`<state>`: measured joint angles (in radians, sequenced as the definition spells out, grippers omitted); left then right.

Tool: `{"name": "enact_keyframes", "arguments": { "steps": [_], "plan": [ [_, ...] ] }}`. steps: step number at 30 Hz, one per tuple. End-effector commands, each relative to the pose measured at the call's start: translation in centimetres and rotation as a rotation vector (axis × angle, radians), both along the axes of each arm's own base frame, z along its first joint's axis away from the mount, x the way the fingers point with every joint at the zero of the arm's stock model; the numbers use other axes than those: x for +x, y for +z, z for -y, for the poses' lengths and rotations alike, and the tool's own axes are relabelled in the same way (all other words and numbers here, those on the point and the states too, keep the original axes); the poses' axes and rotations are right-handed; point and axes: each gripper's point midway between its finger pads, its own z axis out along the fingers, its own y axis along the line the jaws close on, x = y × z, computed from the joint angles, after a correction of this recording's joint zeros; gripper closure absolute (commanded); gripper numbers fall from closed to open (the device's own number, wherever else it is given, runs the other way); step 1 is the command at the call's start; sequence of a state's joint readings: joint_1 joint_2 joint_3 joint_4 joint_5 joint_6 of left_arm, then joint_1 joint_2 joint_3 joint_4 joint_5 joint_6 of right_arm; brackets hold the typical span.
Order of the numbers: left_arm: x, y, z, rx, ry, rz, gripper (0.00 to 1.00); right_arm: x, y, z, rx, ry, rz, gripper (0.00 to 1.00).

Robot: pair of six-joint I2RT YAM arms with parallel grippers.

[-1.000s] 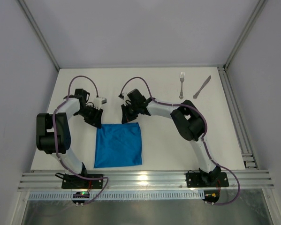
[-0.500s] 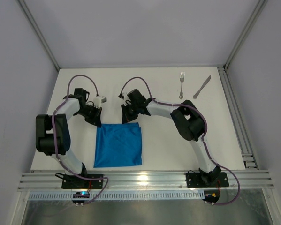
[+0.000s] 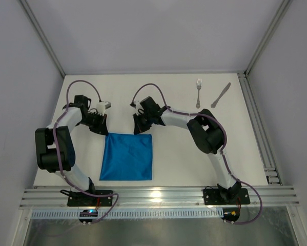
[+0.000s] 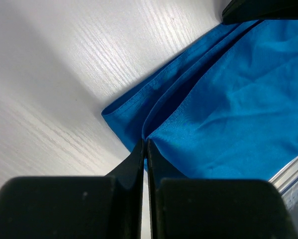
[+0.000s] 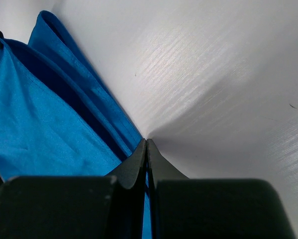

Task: Fold the napkin into a case and place the utensils inside
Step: Smooth out the square-folded napkin at the center of the board.

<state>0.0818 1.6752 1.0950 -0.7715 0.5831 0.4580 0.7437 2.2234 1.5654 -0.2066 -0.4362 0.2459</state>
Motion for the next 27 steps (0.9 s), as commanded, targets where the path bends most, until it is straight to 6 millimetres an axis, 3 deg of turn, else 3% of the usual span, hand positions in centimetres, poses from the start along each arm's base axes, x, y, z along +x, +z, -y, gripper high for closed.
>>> {"name": "enact_keyframes", "arguments": {
  "steps": [1, 19, 27],
  "plan": [
    [2.1, 0.7, 0.0, -0.034, 0.020, 0.063, 1.00, 0.5, -0.8, 1.4, -0.062, -0.005, 0.015, 0.96],
    [4.5, 0.0, -0.6, -0.046, 0.099, 0.103, 1.00, 0.5, -0.8, 1.8, -0.062, 0.016, 0.016, 0.96],
    [4.7, -0.4, -0.4, -0.055, 0.097, 0.086, 1.00, 1.6, 1.4, 1.3, -0.038, 0.000, 0.049, 0.94]
  ]
}}
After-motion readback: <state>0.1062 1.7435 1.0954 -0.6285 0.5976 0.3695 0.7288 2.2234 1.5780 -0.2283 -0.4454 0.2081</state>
